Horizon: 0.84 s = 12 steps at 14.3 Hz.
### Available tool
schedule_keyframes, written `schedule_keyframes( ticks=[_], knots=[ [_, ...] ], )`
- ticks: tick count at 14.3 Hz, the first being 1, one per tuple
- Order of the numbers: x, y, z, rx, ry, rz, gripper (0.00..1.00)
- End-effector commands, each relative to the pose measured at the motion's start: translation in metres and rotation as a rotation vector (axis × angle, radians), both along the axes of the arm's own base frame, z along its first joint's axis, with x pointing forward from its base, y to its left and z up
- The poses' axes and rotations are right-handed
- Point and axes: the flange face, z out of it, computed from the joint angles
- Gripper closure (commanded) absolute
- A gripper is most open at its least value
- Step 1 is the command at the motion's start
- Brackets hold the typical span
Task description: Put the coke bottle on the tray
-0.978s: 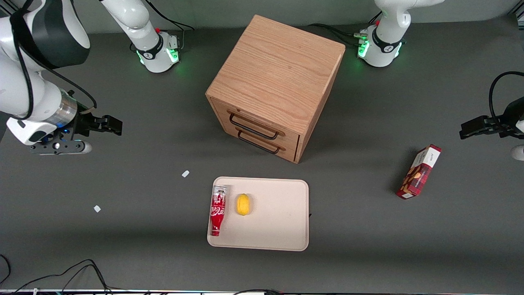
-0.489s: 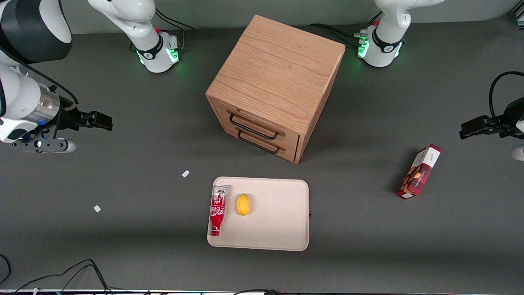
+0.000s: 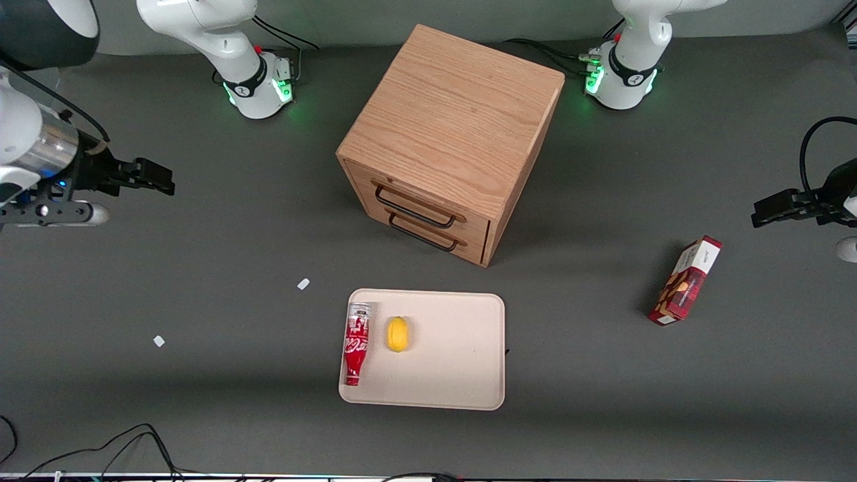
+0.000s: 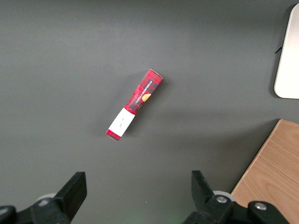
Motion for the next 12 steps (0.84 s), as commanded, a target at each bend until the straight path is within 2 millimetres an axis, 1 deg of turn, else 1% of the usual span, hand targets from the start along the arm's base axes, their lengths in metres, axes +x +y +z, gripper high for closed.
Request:
schedule_keyframes(
  ticks=[1, 2, 4, 5, 8, 12],
  knots=[
    [-0.038, -0.003, -0.002, 0.043, -0.042, 0.023, 0.0],
    [-0.045, -0.003, -0.009, 0.038, -0.053, 0.02, 0.0],
    [-0.043, 0.001, -0.016, 0.026, -0.047, 0.019, 0.0],
    [-0.041, -0.004, -0.016, 0.026, -0.043, 0.008, 0.0],
    [-0.041, -0.008, -0.014, 0.026, -0.041, 0.003, 0.0],
    [-0.048, -0.01, -0.006, 0.024, -0.015, 0.001, 0.0]
  ],
)
